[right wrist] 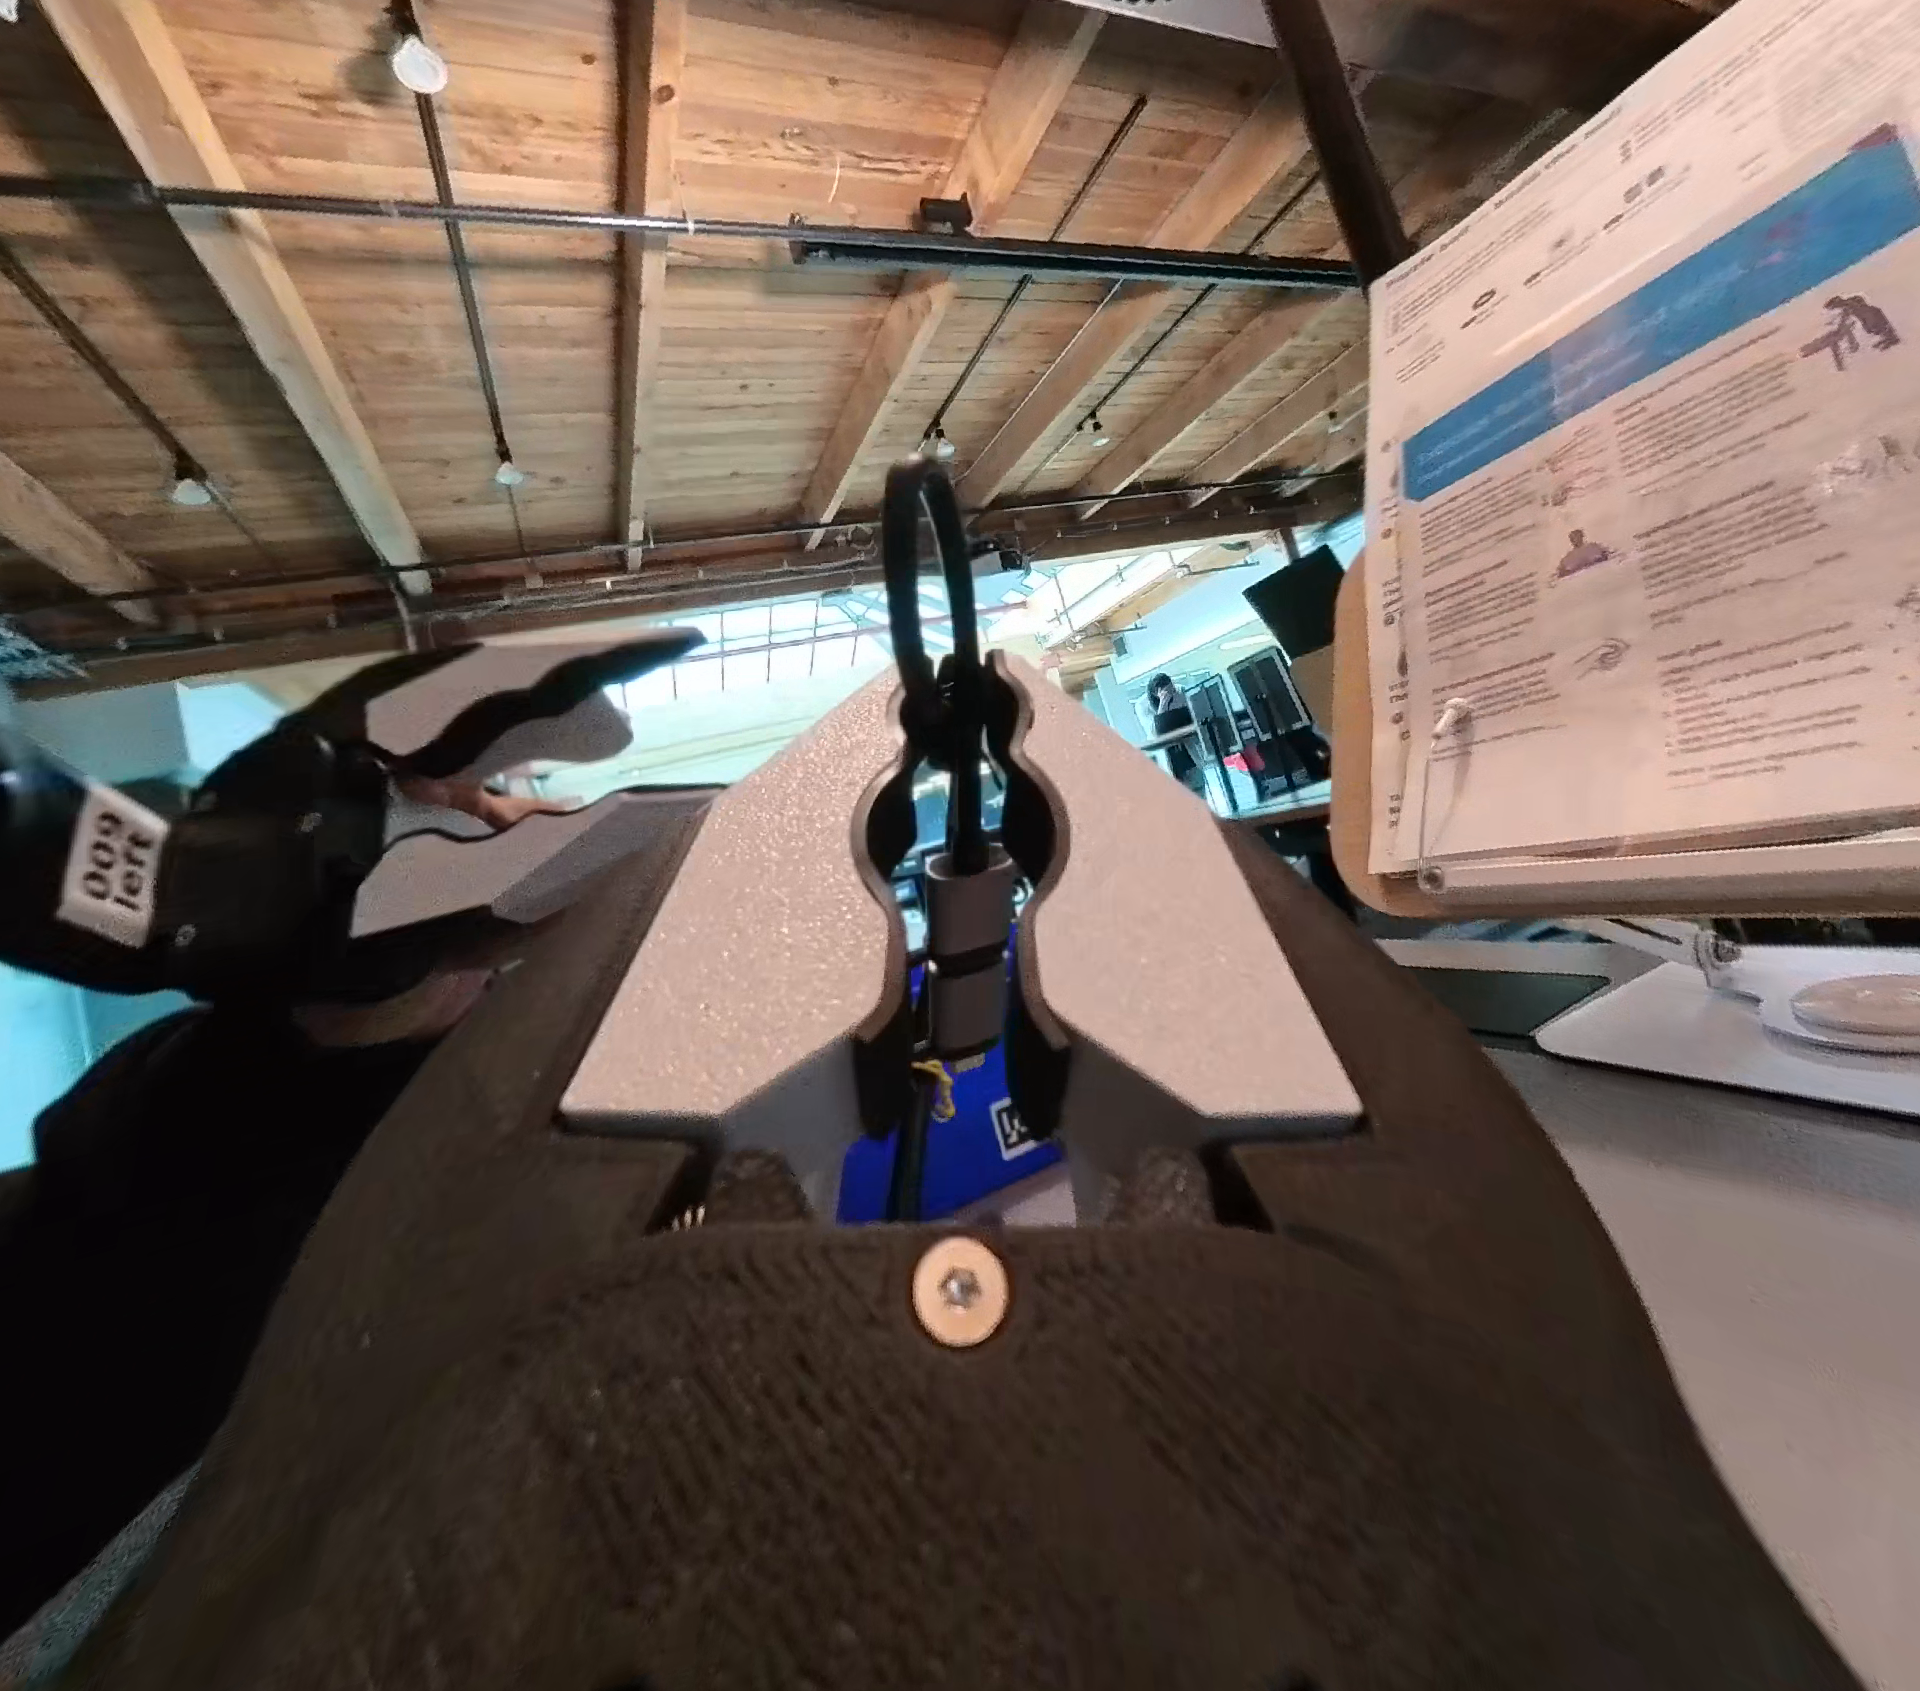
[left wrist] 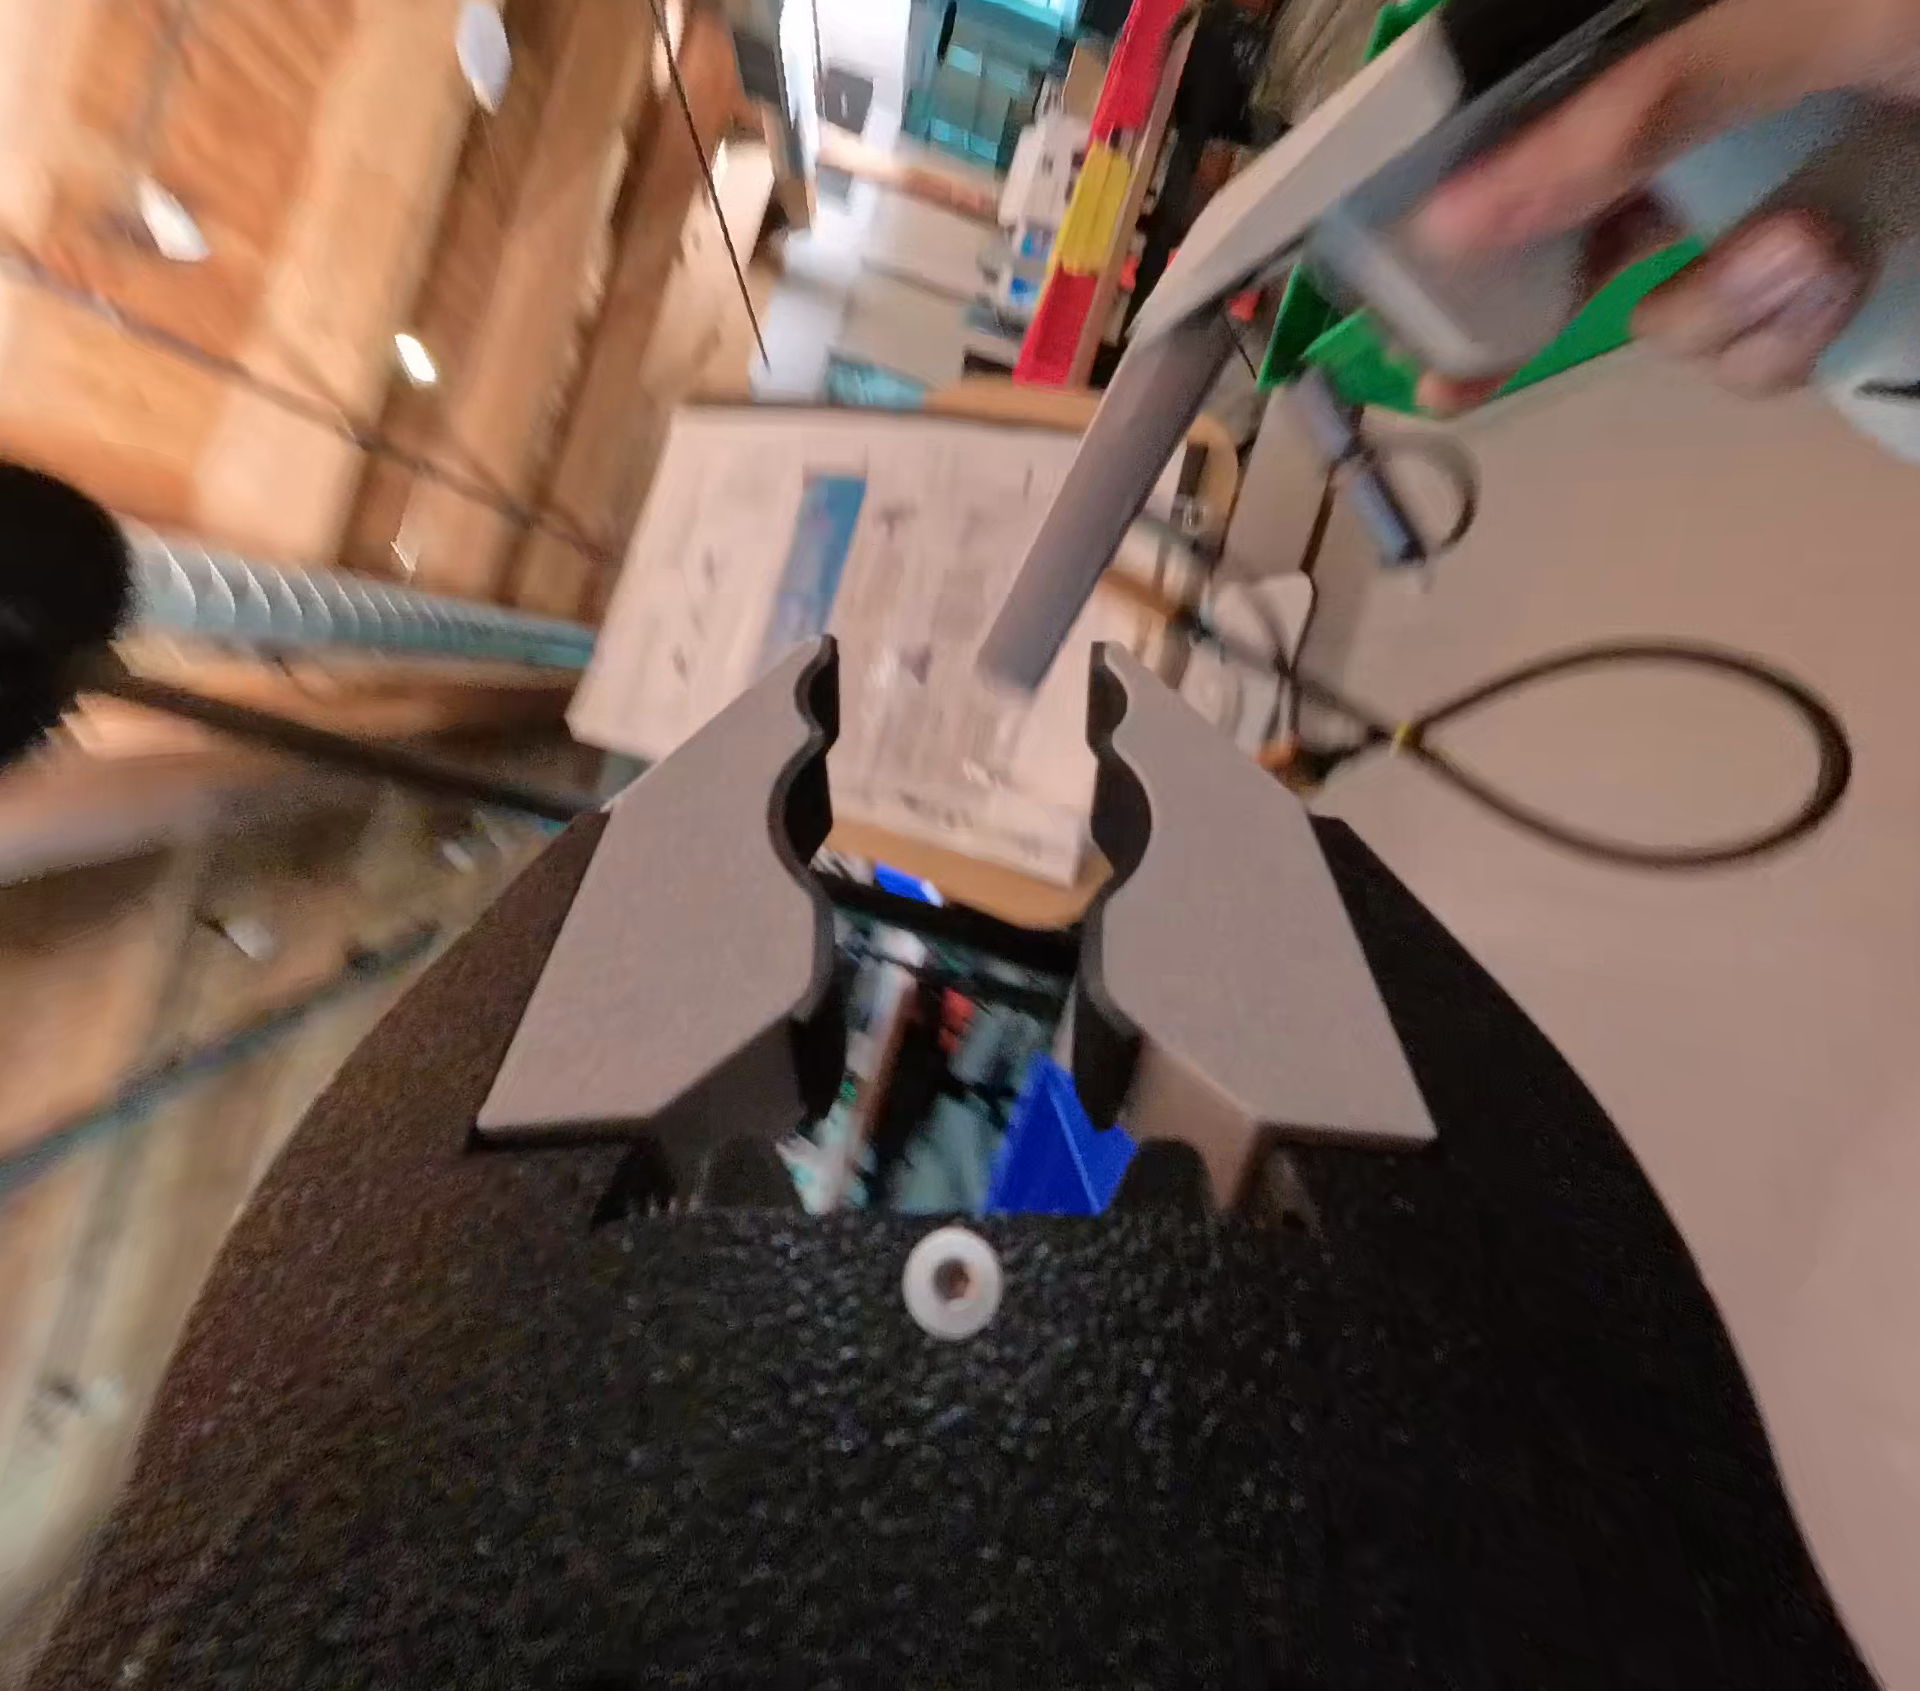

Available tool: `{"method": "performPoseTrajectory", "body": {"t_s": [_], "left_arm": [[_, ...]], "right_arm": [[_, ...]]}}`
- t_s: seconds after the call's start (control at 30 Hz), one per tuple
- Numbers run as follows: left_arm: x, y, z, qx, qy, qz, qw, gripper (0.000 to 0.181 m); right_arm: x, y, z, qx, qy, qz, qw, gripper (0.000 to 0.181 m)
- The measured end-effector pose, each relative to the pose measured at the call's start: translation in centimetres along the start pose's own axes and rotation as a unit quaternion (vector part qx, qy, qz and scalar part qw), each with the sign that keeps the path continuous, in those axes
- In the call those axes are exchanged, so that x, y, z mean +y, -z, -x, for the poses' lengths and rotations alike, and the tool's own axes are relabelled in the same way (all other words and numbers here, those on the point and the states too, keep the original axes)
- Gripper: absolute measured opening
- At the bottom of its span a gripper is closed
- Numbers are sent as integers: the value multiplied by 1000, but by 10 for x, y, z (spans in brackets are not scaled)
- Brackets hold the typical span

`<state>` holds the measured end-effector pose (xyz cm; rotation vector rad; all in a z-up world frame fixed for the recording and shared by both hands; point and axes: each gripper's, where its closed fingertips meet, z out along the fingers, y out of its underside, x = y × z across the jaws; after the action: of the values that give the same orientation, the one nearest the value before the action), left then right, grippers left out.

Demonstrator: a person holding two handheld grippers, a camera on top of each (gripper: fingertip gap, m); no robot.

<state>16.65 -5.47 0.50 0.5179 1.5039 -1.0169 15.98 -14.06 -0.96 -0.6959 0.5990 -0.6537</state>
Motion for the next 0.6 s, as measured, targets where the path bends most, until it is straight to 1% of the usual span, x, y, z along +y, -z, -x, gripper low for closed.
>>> {"method": "performPoseTrajectory", "body": {"t_s": [0.03, 0.1, 0.17, 0.23, 0.3, 0.37, 0.43, 0.5, 0.53, 0.57, 0.6], "left_arm": [[23, 7, 9, 5, 45, 30, 999, 49], [83, 27, 15, 36, 131, 111, 985, 56], [137, 52, -1, 100, 229, 174, 953, 62], [172, 76, -21, 141, 323, 204, 913, 69], [192, 93, -39, 159, 378, 216, 886, 70], [205, 102, -56, 170, 395, 228, 873, 70], [220, 107, -69, 166, 414, 263, 856, 72], [239, 114, -77, 150, 433, 313, 832, 73], [245, 116, -80, 142, 451, 326, 819, 76], [247, 117, -84, 142, 479, 329, 801, 74], [246, 119, -90, 152, 510, 331, 779, 68]], "right_arm": [[-4, 2, -3, 3, -9, -10, 1000, 8], [-9, 4, -6, 3, -26, -24, 999, 8], [-13, 6, -9, 5, -37, -34, 999, 8], [-15, 7, -11, 5, -49, -41, 998, 8], [-15, 8, -10, -2, -58, -44, 997, 8], [-14, 7, -8, -7, -58, -40, 997, 8], [-11, 5, -6, -13, -57, -35, 998, 8], [-9, 5, -5, -17, -59, -31, 998, 8], [-7, 5, -6, -18, -60, -29, 998, 8], [-6, 6, -7, -17, -61, -26, 998, 8], [-5, 6, -9, -13, -62, -23, 998, 8]]}}
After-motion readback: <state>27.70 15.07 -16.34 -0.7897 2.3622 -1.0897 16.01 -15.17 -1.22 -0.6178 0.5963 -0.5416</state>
